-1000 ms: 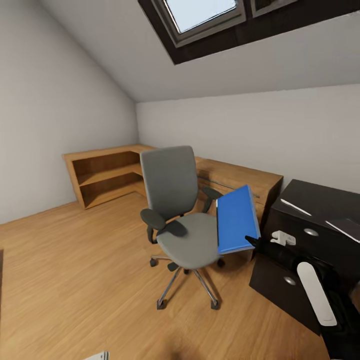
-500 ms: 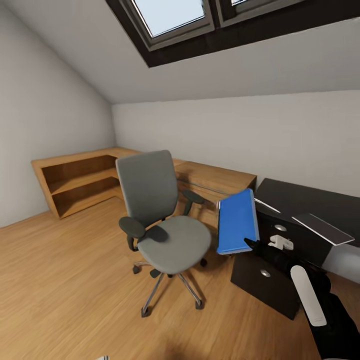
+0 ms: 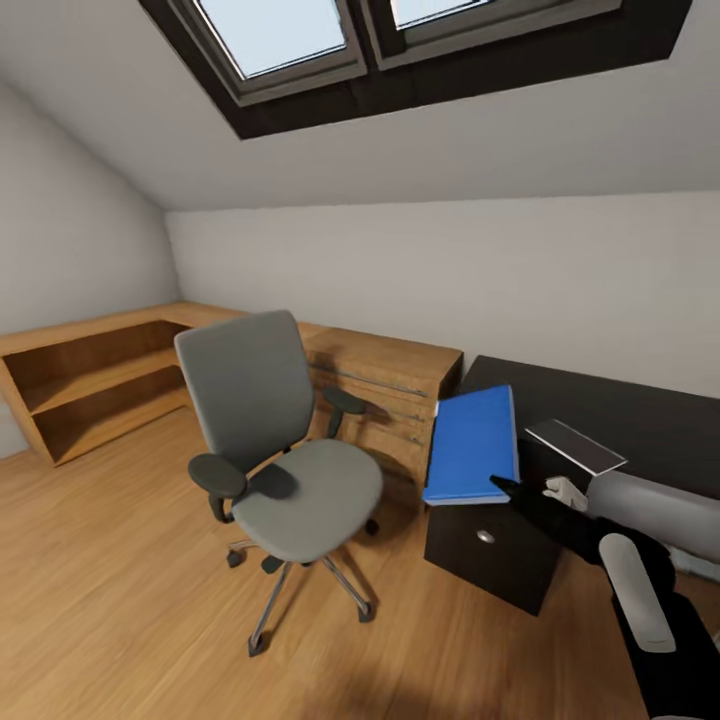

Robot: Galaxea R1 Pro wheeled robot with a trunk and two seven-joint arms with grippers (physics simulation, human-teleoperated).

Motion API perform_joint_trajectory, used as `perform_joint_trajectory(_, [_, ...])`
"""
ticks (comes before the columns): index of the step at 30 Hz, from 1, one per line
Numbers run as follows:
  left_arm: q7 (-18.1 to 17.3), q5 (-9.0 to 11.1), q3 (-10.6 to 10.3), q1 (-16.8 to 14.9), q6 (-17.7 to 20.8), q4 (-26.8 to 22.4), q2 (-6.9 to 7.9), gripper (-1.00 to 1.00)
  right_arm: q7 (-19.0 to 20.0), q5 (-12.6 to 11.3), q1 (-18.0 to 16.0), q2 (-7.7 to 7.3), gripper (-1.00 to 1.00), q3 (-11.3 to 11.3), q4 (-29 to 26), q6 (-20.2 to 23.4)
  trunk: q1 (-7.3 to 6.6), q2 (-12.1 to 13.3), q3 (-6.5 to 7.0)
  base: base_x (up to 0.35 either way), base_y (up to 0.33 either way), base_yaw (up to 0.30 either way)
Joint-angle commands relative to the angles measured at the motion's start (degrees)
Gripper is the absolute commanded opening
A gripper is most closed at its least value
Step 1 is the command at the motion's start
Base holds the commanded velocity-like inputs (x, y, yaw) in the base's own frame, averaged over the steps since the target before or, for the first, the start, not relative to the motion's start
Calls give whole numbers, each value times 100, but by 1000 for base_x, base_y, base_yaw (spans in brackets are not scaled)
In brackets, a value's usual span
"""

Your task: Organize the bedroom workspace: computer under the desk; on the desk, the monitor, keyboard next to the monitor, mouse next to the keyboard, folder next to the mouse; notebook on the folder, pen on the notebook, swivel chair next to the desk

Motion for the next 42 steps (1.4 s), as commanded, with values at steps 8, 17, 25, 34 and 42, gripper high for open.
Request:
perform_joint_trajectory(8, [44, 26, -47, -2, 23, 52, 8, 100, -15, -306, -2, -28, -100, -247, 18, 190, -177, 319, 138, 0, 0, -290])
perform_joint_trajectory(17, [44, 24, -43, -2, 15, 71, 4, 100, -7, -337, 0, 0, -100, -402, -102, 259, -375, 680, 300, 0, 0, -292])
perform_joint_trajectory(25, [44, 24, -42, -2, 8, 74, 2, 100, -4, -340, 0, 3, -100, -406, -113, 254, -550, 1001, 443, 0, 0, -292])
perform_joint_trajectory(34, [44, 24, -42, -1, 10, 79, 2, 100, 4, -337, 4, -6, -100, -423, -122, 262, -748, 1362, 602, 0, 0, -152])
perform_joint_trajectory(42, [44, 24, -42, -2, 16, 87, -5, 100, 13, -332, 2, -22, -100, -433, -123, 261, -924, 1683, 746, 0, 0, -5])
